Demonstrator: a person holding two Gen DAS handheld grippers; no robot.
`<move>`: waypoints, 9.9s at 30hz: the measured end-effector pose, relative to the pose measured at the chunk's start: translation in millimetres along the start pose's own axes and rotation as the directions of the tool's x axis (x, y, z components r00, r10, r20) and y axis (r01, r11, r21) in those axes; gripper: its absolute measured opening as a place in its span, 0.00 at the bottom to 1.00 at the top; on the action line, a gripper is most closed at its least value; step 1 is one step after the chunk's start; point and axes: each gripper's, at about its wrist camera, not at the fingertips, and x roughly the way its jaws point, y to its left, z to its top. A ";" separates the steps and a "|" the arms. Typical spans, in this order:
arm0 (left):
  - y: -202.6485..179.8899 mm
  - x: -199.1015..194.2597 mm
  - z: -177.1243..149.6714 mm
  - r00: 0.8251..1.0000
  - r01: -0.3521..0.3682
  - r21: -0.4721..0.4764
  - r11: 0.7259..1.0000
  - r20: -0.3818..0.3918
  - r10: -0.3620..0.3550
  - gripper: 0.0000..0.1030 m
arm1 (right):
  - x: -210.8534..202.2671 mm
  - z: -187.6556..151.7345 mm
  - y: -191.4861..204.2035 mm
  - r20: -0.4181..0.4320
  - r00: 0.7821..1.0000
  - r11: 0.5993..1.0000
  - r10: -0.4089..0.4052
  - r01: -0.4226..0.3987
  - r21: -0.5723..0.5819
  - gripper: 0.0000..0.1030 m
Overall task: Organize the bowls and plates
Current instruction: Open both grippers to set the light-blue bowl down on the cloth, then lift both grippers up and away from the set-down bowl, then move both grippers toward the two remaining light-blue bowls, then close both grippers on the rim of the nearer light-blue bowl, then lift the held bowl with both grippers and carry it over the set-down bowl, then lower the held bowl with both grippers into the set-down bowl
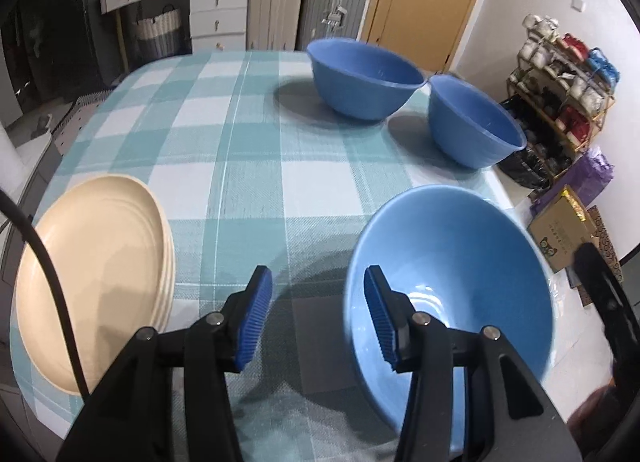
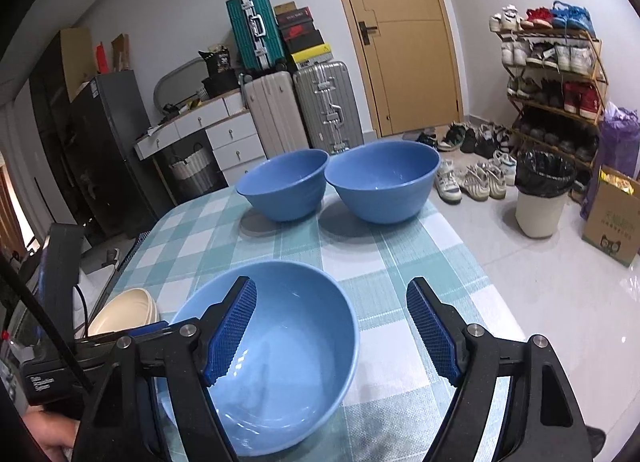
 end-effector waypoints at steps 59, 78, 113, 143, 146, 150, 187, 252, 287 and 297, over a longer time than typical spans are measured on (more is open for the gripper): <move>4.7 -117.5 -39.0 0.816 -0.068 0.052 0.996 0.578 0.026 0.92 | -73.4 -4.9 45.9 0.256 0.944 0.964 0.207 -0.153 -0.215 0.99; -0.3 -123.7 25.8 0.886 0.019 0.088 0.996 0.461 -0.058 0.92 | -74.6 11.0 17.8 0.240 0.937 0.967 0.253 -0.234 -0.103 0.99; -171.6 130.7 192.0 0.966 0.009 0.103 0.995 -0.258 0.018 0.91 | 217.5 223.4 -197.1 -0.340 0.937 0.962 0.082 0.014 0.273 0.75; -182.9 199.5 188.3 0.916 0.021 0.041 0.999 -0.400 -0.003 0.53 | 298.7 188.2 -178.7 -0.556 0.829 0.983 0.062 0.045 0.177 0.20; -180.6 204.9 183.1 0.903 0.027 0.026 0.999 -0.429 -0.013 0.36 | 302.0 184.2 -176.0 -0.583 0.811 0.987 0.037 0.063 0.150 0.06; -181.2 207.6 178.1 0.894 0.035 0.035 0.999 -0.448 -0.016 0.22 | 302.5 179.3 -172.7 -0.599 0.801 0.991 0.017 0.068 0.119 0.05; -161.7 113.3 155.8 0.940 0.087 0.041 0.995 -0.335 -0.068 0.08 | 200.8 176.9 -140.0 -0.491 0.871 0.998 0.014 0.014 0.053 0.04; -26.4 -28.0 6.5 0.954 0.012 -0.065 0.998 -0.297 -0.031 0.07 | 30.4 57.8 5.7 -0.603 0.791 0.992 0.097 -0.129 -0.010 0.06; -18.2 -10.5 23.7 0.943 0.040 -0.086 0.996 -0.325 -0.066 0.08 | 63.3 44.2 -12.6 -0.673 0.739 0.998 0.033 -0.060 -0.018 0.06; -11.9 -12.0 22.8 0.942 0.055 -0.099 0.994 -0.325 -0.085 0.08 | 59.9 45.5 -0.8 -0.680 0.733 0.994 -0.023 -0.054 -0.092 0.06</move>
